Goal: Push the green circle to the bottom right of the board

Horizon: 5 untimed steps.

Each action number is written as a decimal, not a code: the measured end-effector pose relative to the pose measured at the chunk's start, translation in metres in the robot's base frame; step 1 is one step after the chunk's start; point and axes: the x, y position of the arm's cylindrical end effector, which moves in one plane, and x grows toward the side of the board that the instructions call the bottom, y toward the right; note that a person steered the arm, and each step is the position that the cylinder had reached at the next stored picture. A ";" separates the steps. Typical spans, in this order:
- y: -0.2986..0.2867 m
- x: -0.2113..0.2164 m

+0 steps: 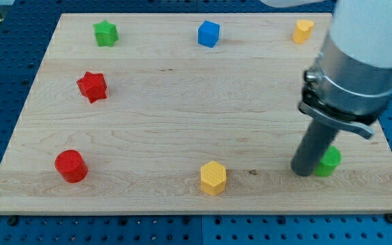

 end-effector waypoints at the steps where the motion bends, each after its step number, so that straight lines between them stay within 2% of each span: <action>1: -0.008 -0.006; 2: -0.021 -0.022; 3: 0.009 -0.022; 5: 0.023 -0.038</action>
